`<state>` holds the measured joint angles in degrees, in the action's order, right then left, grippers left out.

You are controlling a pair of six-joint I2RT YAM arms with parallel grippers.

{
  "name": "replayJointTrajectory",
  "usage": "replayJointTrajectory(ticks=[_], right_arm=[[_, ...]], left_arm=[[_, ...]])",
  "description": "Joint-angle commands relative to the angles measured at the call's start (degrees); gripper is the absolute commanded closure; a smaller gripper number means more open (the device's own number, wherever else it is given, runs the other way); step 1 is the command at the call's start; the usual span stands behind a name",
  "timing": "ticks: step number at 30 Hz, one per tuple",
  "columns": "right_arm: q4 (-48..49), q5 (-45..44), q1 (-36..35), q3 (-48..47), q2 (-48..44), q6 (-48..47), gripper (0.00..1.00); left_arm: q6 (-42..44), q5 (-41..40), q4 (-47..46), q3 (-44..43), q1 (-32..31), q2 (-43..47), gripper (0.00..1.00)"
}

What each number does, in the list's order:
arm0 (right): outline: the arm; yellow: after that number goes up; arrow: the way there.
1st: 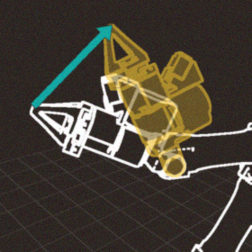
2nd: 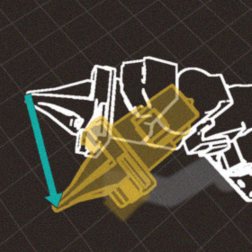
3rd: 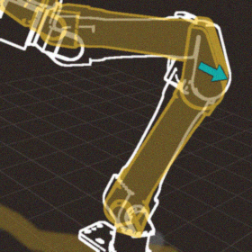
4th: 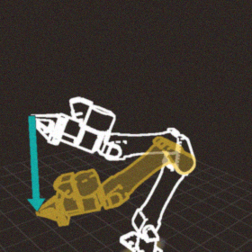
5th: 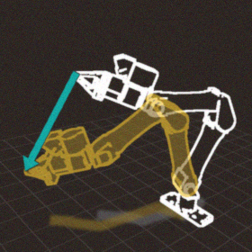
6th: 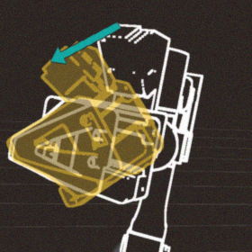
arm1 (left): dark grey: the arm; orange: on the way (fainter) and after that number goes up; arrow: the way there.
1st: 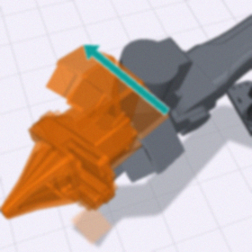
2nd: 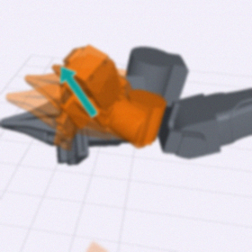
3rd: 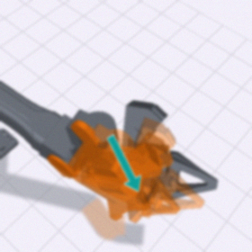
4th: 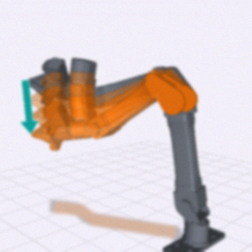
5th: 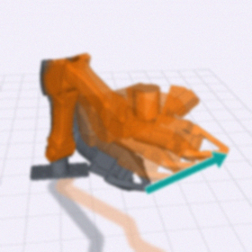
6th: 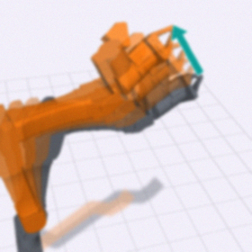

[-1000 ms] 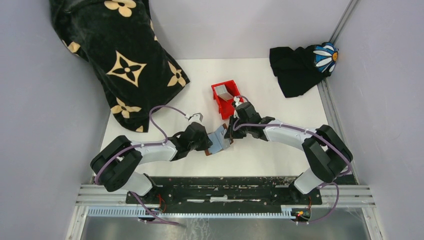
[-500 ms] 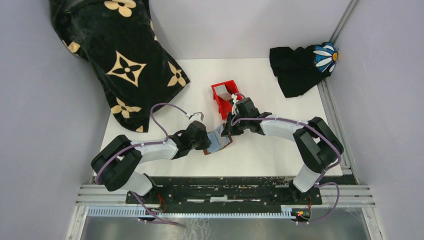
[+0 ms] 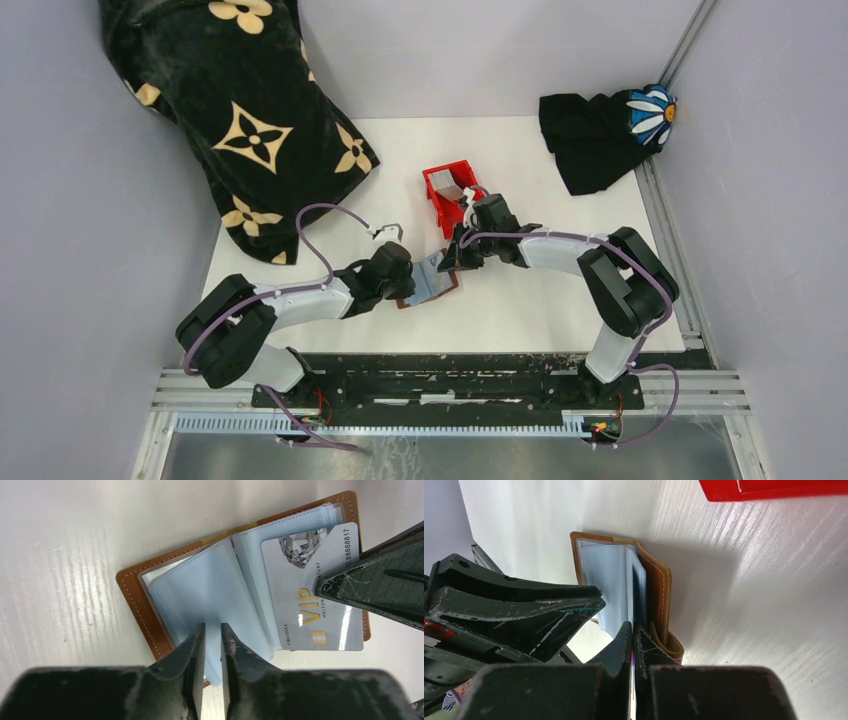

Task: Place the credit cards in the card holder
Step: Open the card holder at the center of the board.

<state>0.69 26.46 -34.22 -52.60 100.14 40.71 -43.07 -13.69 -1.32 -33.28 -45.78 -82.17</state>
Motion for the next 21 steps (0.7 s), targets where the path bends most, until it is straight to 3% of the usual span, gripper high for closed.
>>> replayJointTrajectory(ticks=[1,8,21], right_arm=[[3.25,1.66,0.74,-1.94,1.74,1.46,0.99],[5.94,3.05,1.21,-1.58,4.62,2.94,0.99],[5.98,3.16,1.31,-2.63,5.02,3.75,0.99]], left_arm=[[2.91,-4.15,4.27,-0.74,-0.1,3.27,0.7],[2.99,-6.11,5.99,-0.99,-0.02,5.94,0.6],[2.99,-7.11,7.52,0.28,0.03,5.56,0.63]])
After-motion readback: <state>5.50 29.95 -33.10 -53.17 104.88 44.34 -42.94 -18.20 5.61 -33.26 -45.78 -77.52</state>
